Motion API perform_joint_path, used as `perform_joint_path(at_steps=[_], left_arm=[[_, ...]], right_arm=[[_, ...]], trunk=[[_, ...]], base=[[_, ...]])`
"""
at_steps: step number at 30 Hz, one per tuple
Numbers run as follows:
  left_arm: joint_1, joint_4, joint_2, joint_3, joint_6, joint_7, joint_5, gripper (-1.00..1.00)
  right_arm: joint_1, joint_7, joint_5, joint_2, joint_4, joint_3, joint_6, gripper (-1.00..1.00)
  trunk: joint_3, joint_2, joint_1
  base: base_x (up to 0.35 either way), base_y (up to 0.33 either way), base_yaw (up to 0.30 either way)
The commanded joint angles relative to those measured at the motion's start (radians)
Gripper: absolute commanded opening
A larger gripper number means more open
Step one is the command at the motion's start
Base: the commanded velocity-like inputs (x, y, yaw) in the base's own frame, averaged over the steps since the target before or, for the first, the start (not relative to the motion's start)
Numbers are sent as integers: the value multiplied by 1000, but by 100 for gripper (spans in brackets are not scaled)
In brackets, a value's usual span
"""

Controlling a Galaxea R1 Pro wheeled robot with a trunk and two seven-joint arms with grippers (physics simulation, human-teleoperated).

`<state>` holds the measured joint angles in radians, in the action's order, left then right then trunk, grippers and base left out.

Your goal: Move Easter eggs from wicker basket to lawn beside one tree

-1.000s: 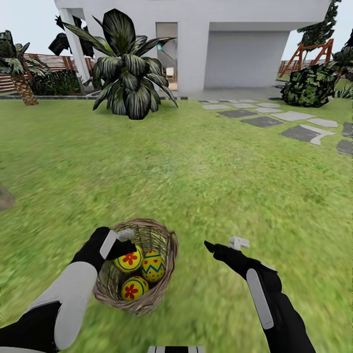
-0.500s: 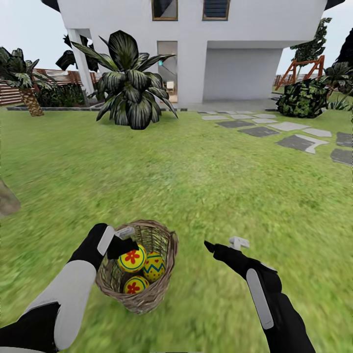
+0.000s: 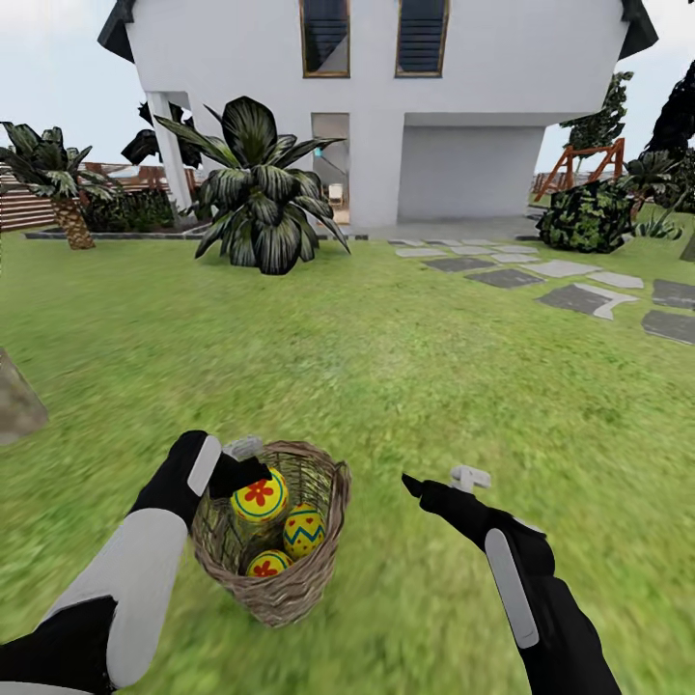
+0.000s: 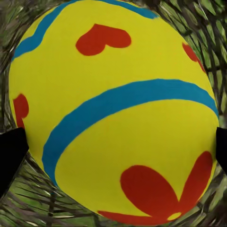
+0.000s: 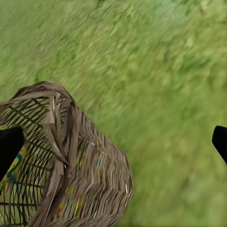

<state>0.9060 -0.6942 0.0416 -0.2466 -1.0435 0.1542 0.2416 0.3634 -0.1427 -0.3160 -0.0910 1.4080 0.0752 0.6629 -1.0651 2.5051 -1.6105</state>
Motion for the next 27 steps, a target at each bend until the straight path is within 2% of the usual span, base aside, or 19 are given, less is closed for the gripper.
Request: perform_joint_path(at_steps=[1, 4, 10, 23, 27], left_arm=[[1, -8, 0, -4, -4, 10, 9, -100], [2, -28, 0, -3, -4, 10, 9, -100], [39, -43, 0, -2, -4, 10, 10, -100], [55, -44, 1, 3, -4, 10, 10, -100], [56, -44, 1, 3, -4, 10, 10, -100]], right_arm=[[1, -6, 2, -1, 1, 4, 6, 100], [0, -6, 2, -1, 0, 4, 6, 100], [1, -5, 2, -1, -15, 7, 6, 100], [0, -5, 2, -1, -17, 8, 6, 100], [0, -5, 2, -1, -17, 8, 6, 100]], trunk=[[3, 0, 1], [15, -1, 2], [38, -2, 5], [88, -5, 10], [101, -33, 26]], base=[[0, 0, 0], [0, 0, 0], [0, 0, 0], [-69, 0, 0], [0, 0, 0]])
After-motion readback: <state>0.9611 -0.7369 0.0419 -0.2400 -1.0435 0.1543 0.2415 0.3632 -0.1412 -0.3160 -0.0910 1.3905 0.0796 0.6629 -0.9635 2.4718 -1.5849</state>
